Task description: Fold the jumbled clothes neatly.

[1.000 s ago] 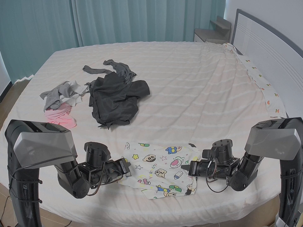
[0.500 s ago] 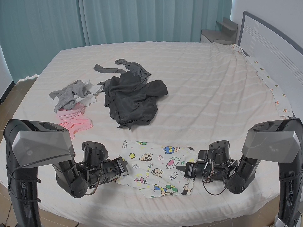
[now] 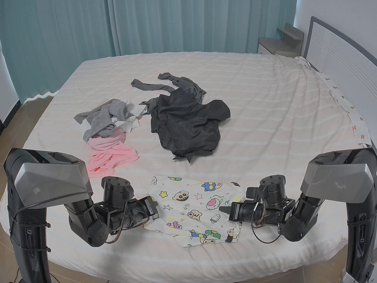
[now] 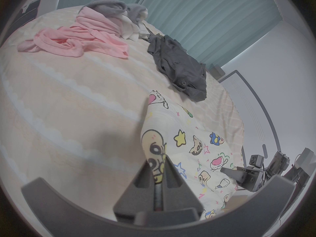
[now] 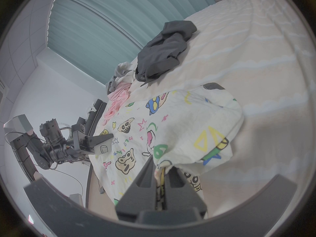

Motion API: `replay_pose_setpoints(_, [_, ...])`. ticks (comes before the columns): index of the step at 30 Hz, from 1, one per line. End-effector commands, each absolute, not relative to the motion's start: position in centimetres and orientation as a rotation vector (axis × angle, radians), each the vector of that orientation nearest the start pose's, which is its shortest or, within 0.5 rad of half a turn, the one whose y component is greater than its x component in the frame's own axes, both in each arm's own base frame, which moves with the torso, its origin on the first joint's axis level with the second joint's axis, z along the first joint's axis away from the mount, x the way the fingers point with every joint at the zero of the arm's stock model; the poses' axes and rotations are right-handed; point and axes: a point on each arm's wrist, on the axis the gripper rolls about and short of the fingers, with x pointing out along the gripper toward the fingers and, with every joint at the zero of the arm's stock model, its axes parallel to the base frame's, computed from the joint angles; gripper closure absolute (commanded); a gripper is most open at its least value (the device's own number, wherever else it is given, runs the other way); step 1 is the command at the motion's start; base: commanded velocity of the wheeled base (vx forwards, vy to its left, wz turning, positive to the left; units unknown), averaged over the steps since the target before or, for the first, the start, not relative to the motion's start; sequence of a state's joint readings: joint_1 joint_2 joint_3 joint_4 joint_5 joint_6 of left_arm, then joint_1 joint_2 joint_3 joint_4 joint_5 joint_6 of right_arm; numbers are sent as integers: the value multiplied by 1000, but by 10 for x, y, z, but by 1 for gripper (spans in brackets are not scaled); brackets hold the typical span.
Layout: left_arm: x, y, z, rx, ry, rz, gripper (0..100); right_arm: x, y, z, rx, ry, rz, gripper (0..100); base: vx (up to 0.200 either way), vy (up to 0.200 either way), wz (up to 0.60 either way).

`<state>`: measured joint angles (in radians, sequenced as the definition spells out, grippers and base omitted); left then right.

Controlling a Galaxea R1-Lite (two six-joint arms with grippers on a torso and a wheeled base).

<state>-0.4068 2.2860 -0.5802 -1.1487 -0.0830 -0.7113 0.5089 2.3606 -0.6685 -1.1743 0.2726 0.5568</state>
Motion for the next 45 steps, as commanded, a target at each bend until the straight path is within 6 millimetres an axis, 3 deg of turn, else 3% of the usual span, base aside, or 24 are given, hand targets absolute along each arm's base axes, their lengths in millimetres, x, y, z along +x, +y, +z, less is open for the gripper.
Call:
replay_pose_setpoints(1, [306, -134, -11, -587, 701, -257, 100, 307, 178, -22, 453, 724, 594, 100, 0, 200, 0])
replay_pose_setpoints(5, [304, -134, -12, -584, 706, -257, 100, 308, 179, -22, 456, 708, 600, 100, 0, 200, 0])
replay_pose_setpoints(29, [299, -133, -15, -576, 726, -252, 100, 305, 176, -26, 450, 711, 571, 100, 0, 0, 0])
replay_pose_setpoints(30, [299, -134, -16, -575, 728, -252, 0, 305, 176, -27, 450, 712, 571, 0, 0, 0, 0])
replay_pose_setpoints(40, [296, -131, -15, -573, 711, -233, 0, 298, 171, -27, 449, 698, 568, 0, 0, 0, 0])
replay_pose_setpoints(45, [288, -128, -7, -580, 681, -245, 0, 292, 153, -23, 464, 681, 536, 0, 0, 0, 0])
